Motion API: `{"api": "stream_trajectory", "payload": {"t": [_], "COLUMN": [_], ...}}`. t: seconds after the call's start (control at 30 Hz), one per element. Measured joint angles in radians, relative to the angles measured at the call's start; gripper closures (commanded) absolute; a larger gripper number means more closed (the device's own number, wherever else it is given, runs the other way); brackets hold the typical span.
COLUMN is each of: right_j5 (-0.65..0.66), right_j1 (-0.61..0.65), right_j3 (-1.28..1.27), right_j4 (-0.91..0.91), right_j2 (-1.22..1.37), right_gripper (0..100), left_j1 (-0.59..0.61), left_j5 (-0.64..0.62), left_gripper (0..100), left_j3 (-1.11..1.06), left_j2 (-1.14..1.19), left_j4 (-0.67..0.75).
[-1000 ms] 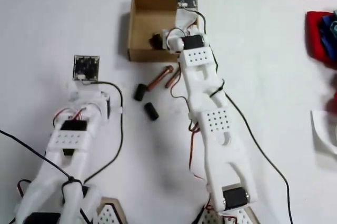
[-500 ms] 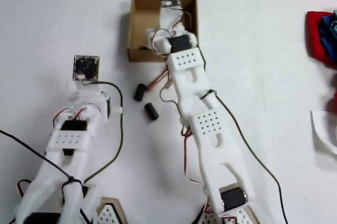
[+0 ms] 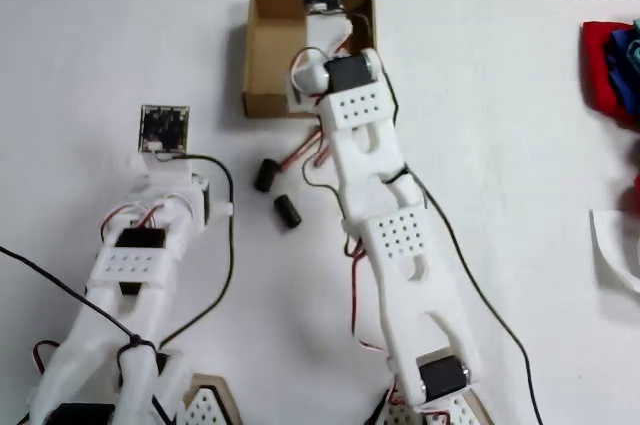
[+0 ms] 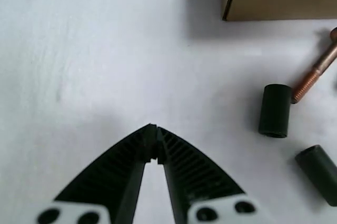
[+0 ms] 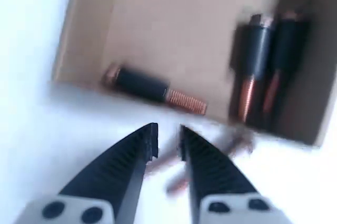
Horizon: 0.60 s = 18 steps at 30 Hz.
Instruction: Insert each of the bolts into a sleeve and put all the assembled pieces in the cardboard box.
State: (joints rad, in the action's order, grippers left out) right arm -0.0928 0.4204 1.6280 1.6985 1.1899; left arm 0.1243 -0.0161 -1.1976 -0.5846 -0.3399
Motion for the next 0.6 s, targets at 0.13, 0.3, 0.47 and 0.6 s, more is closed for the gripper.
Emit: {"api": "stream_trajectory", "payload": {"t": [0.13, 0.3, 0.47, 0.6], "right_j5": [0.057, 0.117, 0.123, 0.123], "right_j1": [0.032, 0.087, 0.155, 0.167], "right_j3": [-0.012, -0.117, -0.361, -0.674], "right_j4": [0.046, 0.048, 0.048, 0.049], "right_j2": [-0.026, -0.124, -0.324, -0.5], "right_gripper": [83.6, 89.7, 89.7, 83.9], "left_j1": [0.051, 0.158, 0.201, 0.209], "left_j5": [-0.011, -0.133, -0.169, -0.17], "left_gripper": [97, 97, 97, 97], "left_j3": [0.0, 0.0, 0.0, 0.002], "left_j2": [0.0, 0.0, 0.0, 0.002], "left_j4": [0.0, 0.0, 0.0, 0.0]}}
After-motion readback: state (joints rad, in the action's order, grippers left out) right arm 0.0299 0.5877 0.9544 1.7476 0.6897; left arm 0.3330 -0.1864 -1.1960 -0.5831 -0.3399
